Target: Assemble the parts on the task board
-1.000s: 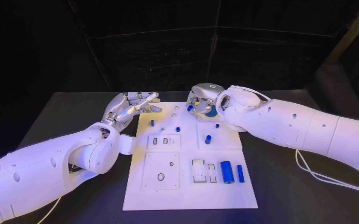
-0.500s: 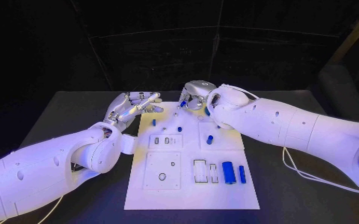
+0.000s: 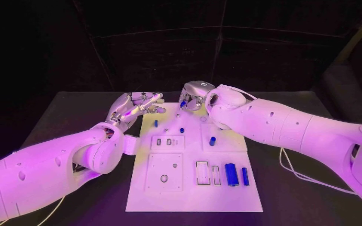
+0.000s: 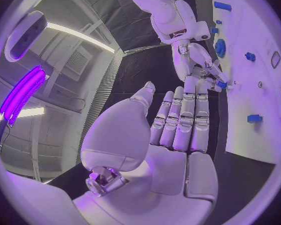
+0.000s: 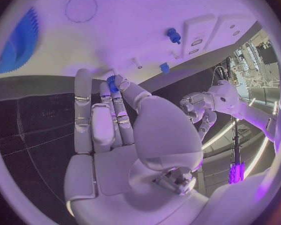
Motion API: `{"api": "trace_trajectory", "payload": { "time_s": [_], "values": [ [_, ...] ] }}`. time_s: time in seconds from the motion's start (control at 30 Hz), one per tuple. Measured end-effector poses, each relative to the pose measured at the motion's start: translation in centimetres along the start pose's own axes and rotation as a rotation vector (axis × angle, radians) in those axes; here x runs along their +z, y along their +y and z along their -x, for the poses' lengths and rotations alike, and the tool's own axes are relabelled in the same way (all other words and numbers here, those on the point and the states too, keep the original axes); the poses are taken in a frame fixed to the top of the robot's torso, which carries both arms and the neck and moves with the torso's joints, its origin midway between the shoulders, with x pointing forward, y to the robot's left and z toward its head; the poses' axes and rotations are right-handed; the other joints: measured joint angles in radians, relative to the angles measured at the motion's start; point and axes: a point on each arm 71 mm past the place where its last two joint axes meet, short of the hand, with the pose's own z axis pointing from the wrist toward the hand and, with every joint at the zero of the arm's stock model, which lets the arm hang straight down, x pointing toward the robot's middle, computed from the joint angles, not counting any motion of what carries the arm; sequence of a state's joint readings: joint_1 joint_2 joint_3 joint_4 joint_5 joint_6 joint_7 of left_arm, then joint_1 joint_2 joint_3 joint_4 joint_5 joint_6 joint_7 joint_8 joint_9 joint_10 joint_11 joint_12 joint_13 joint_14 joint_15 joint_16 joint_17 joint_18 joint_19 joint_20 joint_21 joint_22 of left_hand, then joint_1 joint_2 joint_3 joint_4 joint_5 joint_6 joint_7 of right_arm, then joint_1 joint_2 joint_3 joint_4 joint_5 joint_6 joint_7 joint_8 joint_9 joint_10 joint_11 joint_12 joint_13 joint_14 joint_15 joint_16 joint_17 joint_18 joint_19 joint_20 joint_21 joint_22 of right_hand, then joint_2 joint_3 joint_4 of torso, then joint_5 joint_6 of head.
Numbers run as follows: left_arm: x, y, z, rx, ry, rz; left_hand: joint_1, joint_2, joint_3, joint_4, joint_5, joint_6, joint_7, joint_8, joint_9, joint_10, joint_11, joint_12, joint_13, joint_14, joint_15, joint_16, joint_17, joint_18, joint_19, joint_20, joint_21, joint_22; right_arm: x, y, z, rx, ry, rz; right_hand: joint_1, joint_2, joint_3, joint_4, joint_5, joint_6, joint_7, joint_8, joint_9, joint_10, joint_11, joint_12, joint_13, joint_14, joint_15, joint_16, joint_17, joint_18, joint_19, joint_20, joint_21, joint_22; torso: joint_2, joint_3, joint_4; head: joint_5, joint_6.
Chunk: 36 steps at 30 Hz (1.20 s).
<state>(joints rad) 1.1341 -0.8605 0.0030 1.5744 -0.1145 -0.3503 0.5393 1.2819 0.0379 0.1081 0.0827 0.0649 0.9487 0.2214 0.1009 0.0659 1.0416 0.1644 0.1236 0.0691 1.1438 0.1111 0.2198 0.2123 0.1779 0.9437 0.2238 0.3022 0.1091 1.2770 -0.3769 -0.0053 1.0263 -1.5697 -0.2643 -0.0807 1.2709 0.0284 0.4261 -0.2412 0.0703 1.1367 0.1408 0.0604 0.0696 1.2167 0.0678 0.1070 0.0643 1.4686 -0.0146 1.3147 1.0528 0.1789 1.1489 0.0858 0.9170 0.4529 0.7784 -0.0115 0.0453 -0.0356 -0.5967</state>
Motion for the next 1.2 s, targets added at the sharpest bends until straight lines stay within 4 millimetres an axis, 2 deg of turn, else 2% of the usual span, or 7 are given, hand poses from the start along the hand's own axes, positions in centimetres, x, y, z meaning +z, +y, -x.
{"api": "trace_trajectory", "payload": {
  "time_s": [0.73,0.87,0.93,1.0,1.07,1.13,1.2],
  "values": [
    [0.06,0.03,0.10,0.002,-0.003,0.001,0.000,0.000,0.000,0.000,0.000,0.000,0.000,0.000,0.000,0.000,0.000,0.000,0.000,0.000,0.000,0.000,0.000,0.000,0.000,0.000,0.000,-0.001,0.44,0.71,-0.32,-0.005,0.042,0.012,-0.009,-0.009,0.005,0.005,0.000,-0.007,0.001,0.004,-0.002,0.000,0.000,-0.005,0.000,0.000,0.000,0.000,-0.001,0.000,0.000,0.000,0.000,0.001,0.001,0.0005,-0.0015,0.005,-0.006],
    [0.07,0.03,0.12,0.002,-0.003,0.001,0.000,0.000,0.000,0.000,0.000,0.000,0.000,0.000,0.000,0.000,0.000,0.000,0.000,0.000,0.000,0.000,0.000,0.000,0.000,0.000,0.000,-0.001,0.44,0.72,-0.32,-0.005,0.045,0.013,-0.010,-0.010,0.007,0.007,0.000,-0.007,0.000,0.003,-0.002,-0.004,0.004,-0.006,0.001,0.000,0.000,0.004,0.000,0.000,-0.004,0.004,0.004,0.001,0.001,0.0006,-0.0018,0.006,-0.006],
    [0.08,0.03,0.13,0.002,-0.003,0.001,0.000,0.000,0.000,0.000,0.000,0.000,0.000,0.000,0.000,0.000,0.000,0.000,0.000,0.000,0.000,0.000,0.000,0.000,0.000,0.000,0.000,-0.001,0.44,0.69,-0.32,-0.006,0.045,0.012,-0.015,-0.015,0.012,0.012,0.000,-0.017,0.009,0.003,-0.002,-0.015,0.014,-0.015,0.003,-0.001,0.001,0.004,0.002,0.000,-0.004,0.004,0.004,0.002,0.001,0.0008,-0.0018,0.006,-0.006],
    [0.08,0.03,0.14,0.002,-0.003,0.001,0.000,0.000,0.000,0.000,0.000,0.000,0.000,0.000,0.000,0.000,0.000,0.000,0.000,0.000,0.000,0.000,0.000,0.000,0.000,0.000,0.000,-0.001,0.46,0.66,-0.35,-0.006,0.046,0.012,-0.023,-0.029,0.017,0.017,0.000,-0.049,0.021,0.006,-0.001,-0.058,0.023,-0.033,0.001,-0.004,0.016,0.008,0.003,0.000,-0.014,0.009,0.004,0.002,0.002,0.0008,-0.0018,0.005,-0.005],
    [0.09,0.03,0.14,0.003,-0.004,0.001,0.000,0.000,0.000,0.000,0.000,0.000,0.000,0.000,0.000,0.000,0.000,0.000,0.000,0.000,0.000,-0.005,0.001,0.000,0.000,0.000,0.000,-0.002,0.49,0.62,-0.41,-0.006,0.047,0.011,-0.029,-0.060,0.010,0.028,0.002,-0.136,0.042,0.008,-0.002,-0.160,0.046,-0.041,-0.002,-0.004,0.040,-0.014,-0.039,0.000,-0.029,0.022,0.003,0.000,0.002,0.0008,-0.0018,0.005,-0.005],
    [0.09,0.03,0.16,0.003,-0.004,0.001,0.000,0.000,0.000,0.000,0.000,0.000,0.000,0.000,0.000,0.000,0.000,0.000,0.000,0.000,0.000,-0.005,0.002,0.000,0.000,0.000,0.000,-0.002,0.50,0.52,-0.42,-0.007,0.046,0.008,-0.020,-0.086,-0.020,0.032,0.000,-0.245,0.035,0.003,-0.007,-0.261,0.059,-0.041,-0.002,-0.011,0.051,-0.052,-0.102,0.000,-0.046,0.034,-0.012,-0.009,0.002,0.0008,-0.0018,0.004,-0.005],
    [0.10,0.03,0.17,0.003,-0.004,0.001,0.000,0.000,0.000,0.000,0.000,0.000,0.000,0.000,0.000,0.000,0.000,0.000,0.000,0.000,0.000,-0.005,0.002,0.000,0.000,0.000,0.000,-0.002,0.50,0.47,-0.41,-0.006,0.044,0.008,-0.016,-0.094,-0.042,0.040,0.000,-0.301,0.031,0.000,-0.008,-0.300,0.063,-0.040,-0.001,-0.014,0.054,-0.066,-0.124,0.000,-0.048,0.034,-0.019,-0.015,0.002,0.0010,-0.0018,0.004,-0.004]
  ]
}}
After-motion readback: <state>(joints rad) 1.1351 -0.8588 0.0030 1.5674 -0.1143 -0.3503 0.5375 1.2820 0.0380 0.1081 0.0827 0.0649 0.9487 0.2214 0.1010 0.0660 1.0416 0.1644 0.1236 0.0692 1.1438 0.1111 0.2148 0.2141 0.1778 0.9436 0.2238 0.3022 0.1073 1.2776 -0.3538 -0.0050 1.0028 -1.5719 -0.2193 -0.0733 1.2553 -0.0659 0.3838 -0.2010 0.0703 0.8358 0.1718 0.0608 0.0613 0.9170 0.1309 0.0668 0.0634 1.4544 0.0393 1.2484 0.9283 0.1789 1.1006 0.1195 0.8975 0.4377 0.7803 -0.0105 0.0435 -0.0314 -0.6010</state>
